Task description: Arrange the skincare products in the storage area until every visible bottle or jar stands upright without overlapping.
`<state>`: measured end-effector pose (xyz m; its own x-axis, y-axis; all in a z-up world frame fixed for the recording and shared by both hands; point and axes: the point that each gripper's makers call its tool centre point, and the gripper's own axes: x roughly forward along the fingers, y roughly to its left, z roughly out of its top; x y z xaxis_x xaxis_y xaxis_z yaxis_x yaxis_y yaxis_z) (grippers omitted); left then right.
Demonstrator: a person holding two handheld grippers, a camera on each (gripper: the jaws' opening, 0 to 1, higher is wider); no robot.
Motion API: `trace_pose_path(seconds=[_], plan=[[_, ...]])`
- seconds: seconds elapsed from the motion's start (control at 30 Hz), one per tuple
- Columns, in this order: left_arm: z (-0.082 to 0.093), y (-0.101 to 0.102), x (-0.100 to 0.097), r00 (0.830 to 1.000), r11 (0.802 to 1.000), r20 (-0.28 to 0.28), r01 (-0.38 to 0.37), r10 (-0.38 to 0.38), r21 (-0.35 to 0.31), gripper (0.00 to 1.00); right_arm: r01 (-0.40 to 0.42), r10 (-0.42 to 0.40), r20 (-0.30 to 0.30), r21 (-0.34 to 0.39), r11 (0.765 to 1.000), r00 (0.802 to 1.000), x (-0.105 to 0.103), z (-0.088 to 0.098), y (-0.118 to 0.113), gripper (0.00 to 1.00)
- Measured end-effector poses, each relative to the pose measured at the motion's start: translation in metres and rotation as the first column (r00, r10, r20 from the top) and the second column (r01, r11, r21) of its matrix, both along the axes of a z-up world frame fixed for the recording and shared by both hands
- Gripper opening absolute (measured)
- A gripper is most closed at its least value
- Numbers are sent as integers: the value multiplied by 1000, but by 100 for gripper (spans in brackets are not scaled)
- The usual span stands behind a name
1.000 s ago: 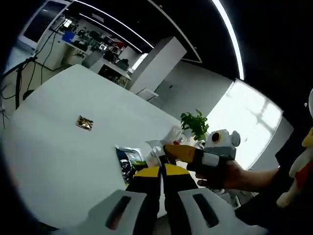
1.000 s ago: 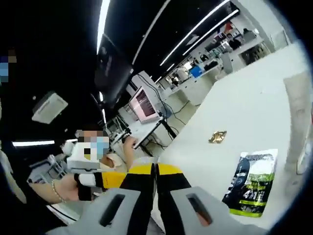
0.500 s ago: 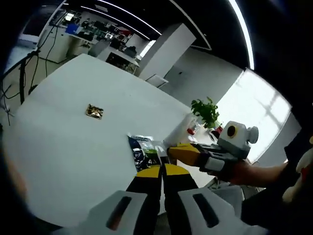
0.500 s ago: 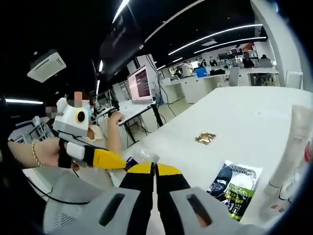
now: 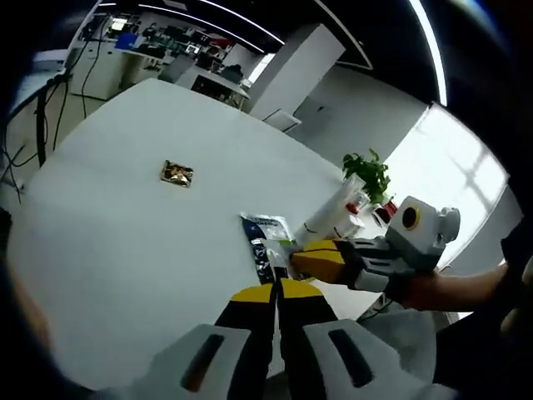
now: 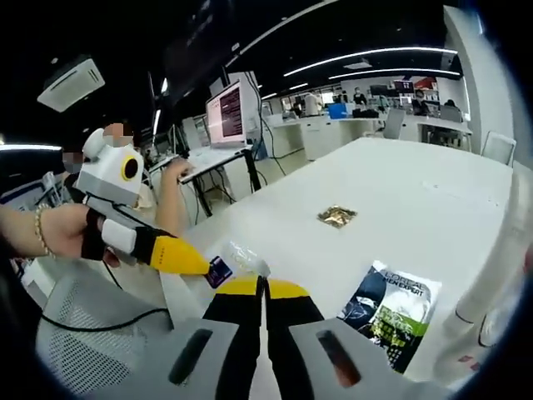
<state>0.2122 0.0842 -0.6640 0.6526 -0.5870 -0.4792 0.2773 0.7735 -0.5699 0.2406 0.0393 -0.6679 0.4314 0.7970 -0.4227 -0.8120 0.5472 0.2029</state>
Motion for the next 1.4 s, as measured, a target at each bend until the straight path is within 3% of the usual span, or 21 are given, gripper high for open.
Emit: trace_pose_path(seconds=[0.3,0.57,0.6,0.63,0.67,0.73,0.83,0.93,1.17,1.3,1.4], plan=[[-18,7,8,1000,1000,-18,1,-1,27,0,3,-3,2,-40,999,1000,5,-14,3,1],[-40,11,24,998,996,-66,19,-14,86,0,18,-18,-3,-122,992,1000,19,-48,3,1],[-43,12,24,997,994,-82,22,-13,109,0,56,-54,13,-189,980,998,27,-56,-8,1],[-45,14,26,996,993,-86,18,-7,119,0,62,-61,12,-206,977,998,31,-60,-11,1],[-50,19,30,995,992,-95,9,3,129,0,65,-68,-6,-194,979,998,34,-62,-12,1],[-51,17,34,993,998,-113,-19,27,65,0,92,-98,-52,-118,989,994,40,-59,-11,1],[-53,8,30,993,997,-120,-6,15,77,0,77,-82,-28,-161,984,996,44,-60,-14,1],[-62,6,37,991,998,-134,8,1,64,0,85,-91,-40,-130,988,995,45,-55,-12,1],[-72,-6,46,986,1000,-164,-3,8,29,0,73,-78,-29,-146,987,997,46,-56,-14,1],[-80,-7,51,981,1000,-193,-19,23,25,0,30,-32,-5,-199,979,999,44,-63,-15,1],[-89,-7,52,978,999,-205,-22,31,47,0,-87,100,44,-238,967,994,38,-66,-1,1]])
